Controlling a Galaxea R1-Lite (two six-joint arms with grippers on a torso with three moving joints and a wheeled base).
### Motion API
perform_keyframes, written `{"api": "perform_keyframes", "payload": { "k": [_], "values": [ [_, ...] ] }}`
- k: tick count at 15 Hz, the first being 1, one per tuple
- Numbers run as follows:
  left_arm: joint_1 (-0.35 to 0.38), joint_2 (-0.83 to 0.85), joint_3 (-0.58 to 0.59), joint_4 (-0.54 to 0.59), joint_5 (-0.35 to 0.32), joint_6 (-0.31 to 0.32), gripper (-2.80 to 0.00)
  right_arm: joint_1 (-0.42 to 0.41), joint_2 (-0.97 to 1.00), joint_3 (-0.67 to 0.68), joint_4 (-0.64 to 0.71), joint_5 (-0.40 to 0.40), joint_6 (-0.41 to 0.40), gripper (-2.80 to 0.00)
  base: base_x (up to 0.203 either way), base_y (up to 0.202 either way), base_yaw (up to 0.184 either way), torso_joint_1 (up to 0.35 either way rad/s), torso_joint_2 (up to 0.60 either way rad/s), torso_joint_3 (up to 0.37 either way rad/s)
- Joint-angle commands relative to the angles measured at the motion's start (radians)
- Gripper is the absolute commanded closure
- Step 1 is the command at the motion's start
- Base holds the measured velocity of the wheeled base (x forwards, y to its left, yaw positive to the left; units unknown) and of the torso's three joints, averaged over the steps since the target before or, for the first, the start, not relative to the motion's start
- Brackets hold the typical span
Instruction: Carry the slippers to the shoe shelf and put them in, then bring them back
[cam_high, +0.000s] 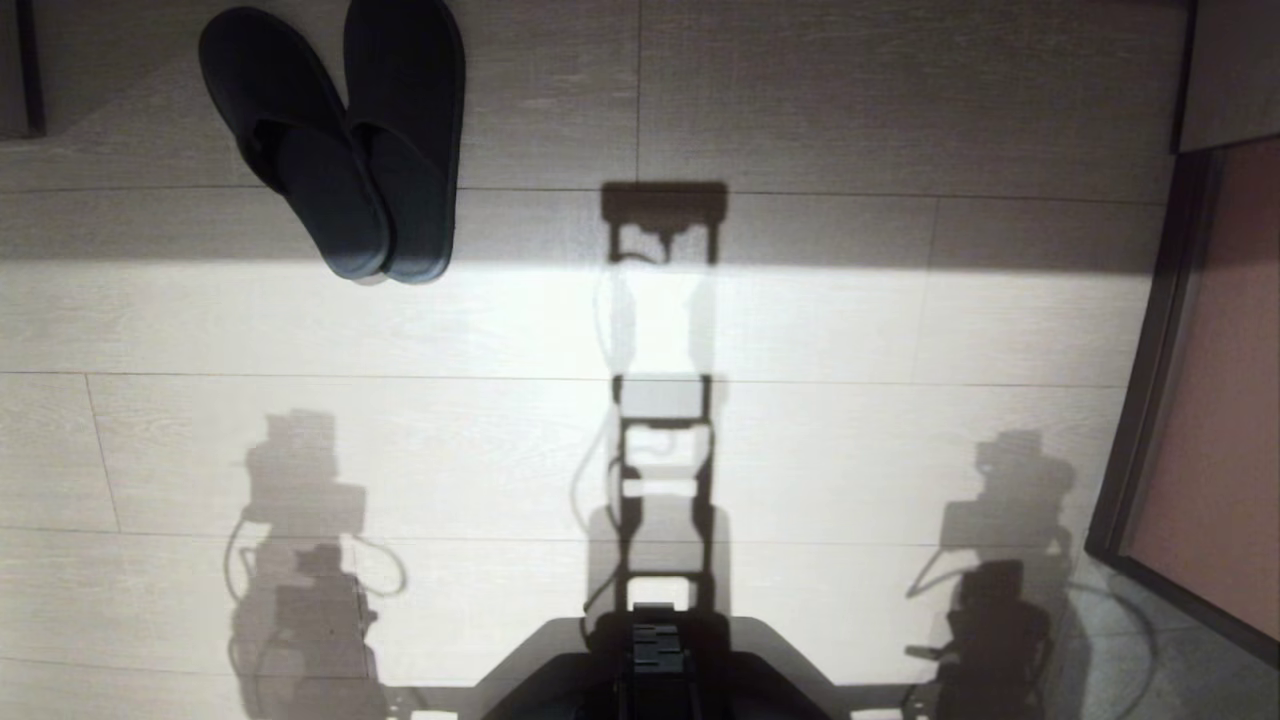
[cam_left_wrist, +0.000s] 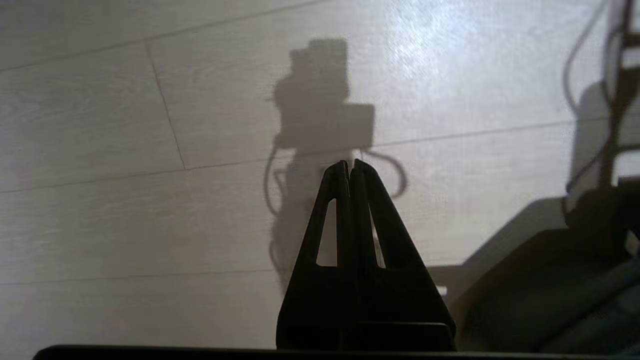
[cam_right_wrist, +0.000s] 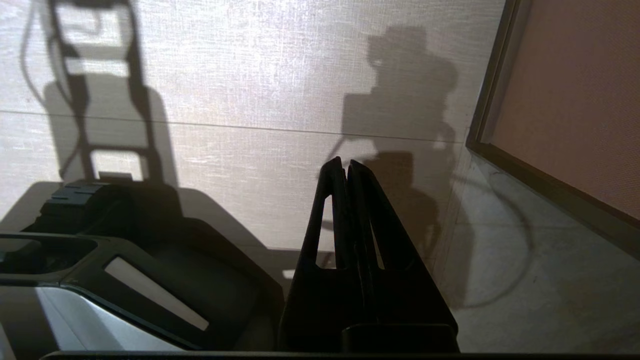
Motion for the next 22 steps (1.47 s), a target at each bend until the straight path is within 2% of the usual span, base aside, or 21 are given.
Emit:
{"api": "perform_keyframes", "payload": {
  "k": [1,2,4,7,8,9,10,22],
  "values": [
    [-0.004,-0.07,0.001,0.086,-0.056,-0.006,0.0,0.0,-0.002,0.0,0.0,0.0,0.0,0.0,0.0,0.0,0.0,0.0,0.0,0.0],
    [-0.003,-0.07,0.0,0.118,-0.085,-0.034,0.0,0.0,-0.002,0.0,0.0,0.0,0.0,0.0,0.0,0.0,0.0,0.0,0.0,0.0],
    [-0.003,-0.069,-0.006,0.186,-0.097,-0.071,0.0,0.0,-0.002,0.0,0.0,0.0,0.0,0.0,0.0,0.0,0.0,0.0,0.0,0.0],
    [-0.004,-0.069,-0.001,0.166,-0.092,-0.079,0.0,0.0,-0.002,0.0,0.0,0.0,-0.002,0.0,0.0,0.0,0.0,0.0,0.0,0.0],
    [-0.004,-0.069,-0.001,0.166,-0.088,-0.1,0.0,0.0,-0.002,0.0,0.0,0.0,-0.001,0.0,0.0,0.0,0.0,0.0,0.0,0.0],
    [-0.004,-0.07,-0.001,0.165,-0.081,-0.157,0.0,0.0,-0.002,0.0,0.0,0.0,-0.001,0.0,0.0,0.0,0.0,0.0,0.0,0.0],
    [-0.004,-0.071,-0.001,0.162,-0.07,-0.188,0.0,0.0,-0.002,0.0,0.0,0.0,0.0,0.0,0.0,0.0,0.0,0.0,0.0,0.0],
    [-0.004,-0.071,-0.001,0.16,-0.069,-0.188,0.0,0.0,-0.002,0.0,0.0,0.0,0.0,0.0,0.0,0.0,0.0,0.0,0.0,0.0]
  ]
}}
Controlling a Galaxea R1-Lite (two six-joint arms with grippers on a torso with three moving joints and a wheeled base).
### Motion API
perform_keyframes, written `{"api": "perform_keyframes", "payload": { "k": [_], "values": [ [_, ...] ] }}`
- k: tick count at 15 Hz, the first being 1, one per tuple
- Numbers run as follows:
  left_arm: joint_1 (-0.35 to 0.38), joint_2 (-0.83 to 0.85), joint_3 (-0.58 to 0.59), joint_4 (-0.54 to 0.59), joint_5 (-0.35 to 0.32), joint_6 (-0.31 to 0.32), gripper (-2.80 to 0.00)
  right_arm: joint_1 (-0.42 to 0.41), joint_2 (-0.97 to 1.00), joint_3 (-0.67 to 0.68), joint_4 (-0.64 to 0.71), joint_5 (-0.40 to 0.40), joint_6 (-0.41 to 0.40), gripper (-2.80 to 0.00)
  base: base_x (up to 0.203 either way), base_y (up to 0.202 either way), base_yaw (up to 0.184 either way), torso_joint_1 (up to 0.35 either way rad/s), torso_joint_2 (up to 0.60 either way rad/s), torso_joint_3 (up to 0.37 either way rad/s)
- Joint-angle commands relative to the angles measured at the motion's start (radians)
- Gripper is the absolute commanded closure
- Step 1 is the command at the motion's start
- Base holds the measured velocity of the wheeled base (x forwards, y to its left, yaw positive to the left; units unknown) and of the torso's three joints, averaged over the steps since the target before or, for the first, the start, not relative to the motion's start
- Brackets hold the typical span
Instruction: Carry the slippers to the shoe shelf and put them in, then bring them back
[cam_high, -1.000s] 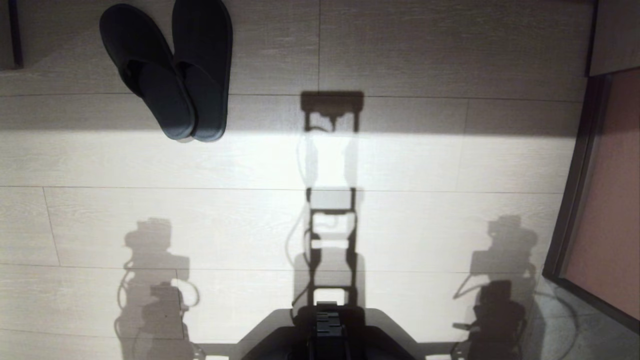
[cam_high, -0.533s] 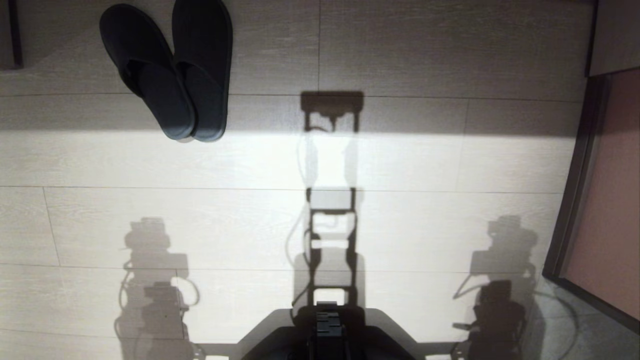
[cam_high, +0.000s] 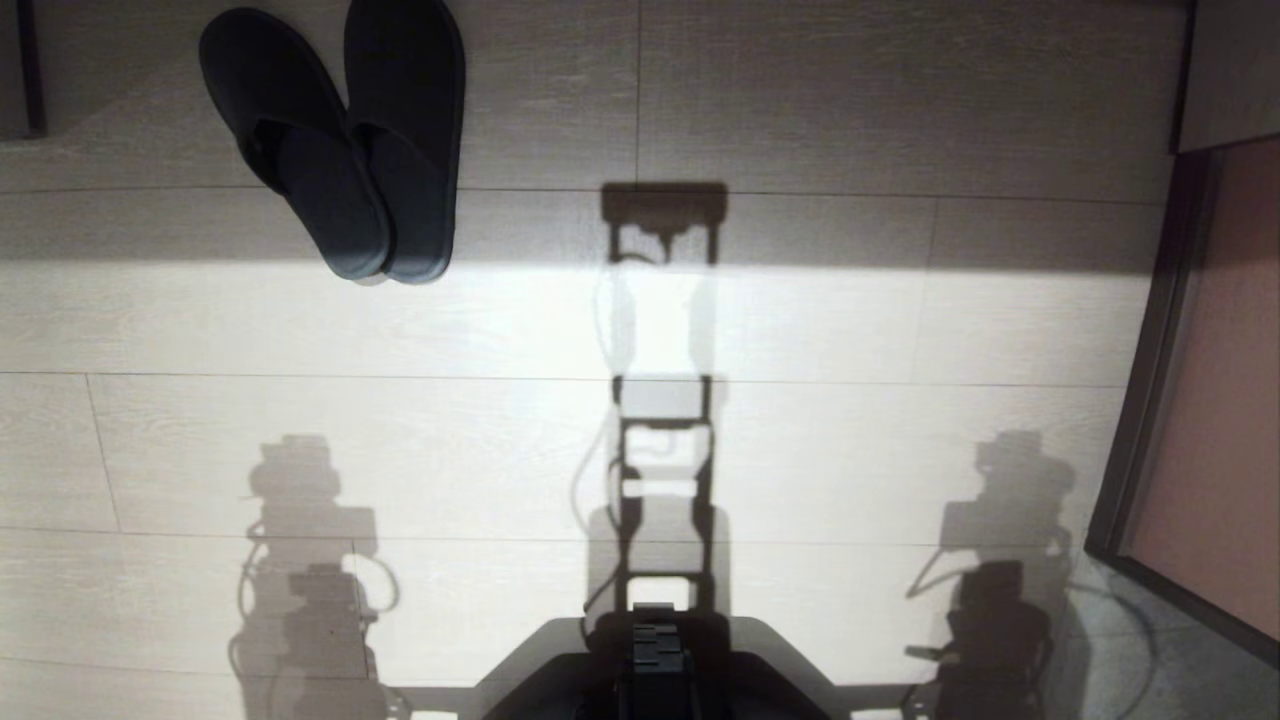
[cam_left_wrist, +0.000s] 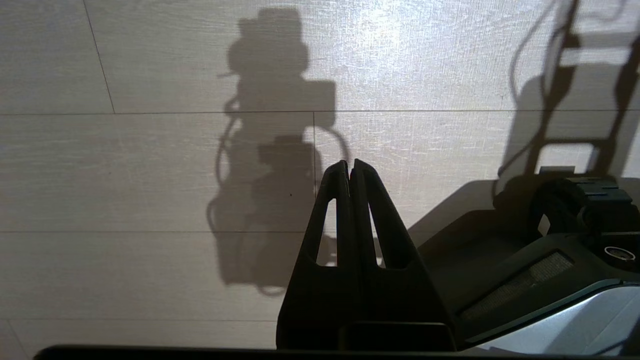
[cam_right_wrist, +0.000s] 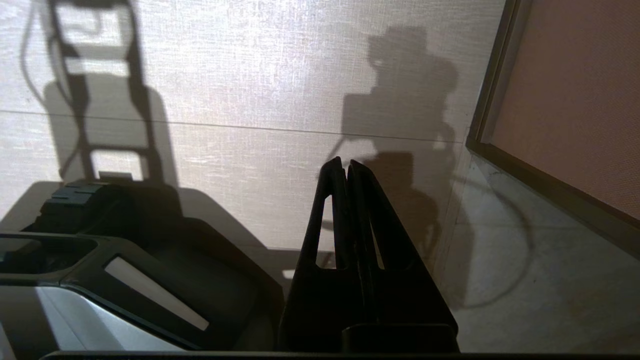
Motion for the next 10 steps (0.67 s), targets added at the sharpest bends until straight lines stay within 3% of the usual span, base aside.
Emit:
{"api": "perform_keyframes", "payload": {
  "k": [1,10],
  "values": [
    [0.0,0.004,0.0,0.0,0.0,0.0,0.0,0.0,-0.002,0.0,0.0,0.0,0.0,0.0,0.0,0.0,0.0,0.0,0.0,0.0],
    [0.0,0.004,0.0,0.0,0.0,0.0,0.0,0.0,-0.002,0.0,0.0,0.0,0.0,0.0,0.0,0.0,0.0,0.0,0.0,0.0]
  ]
}}
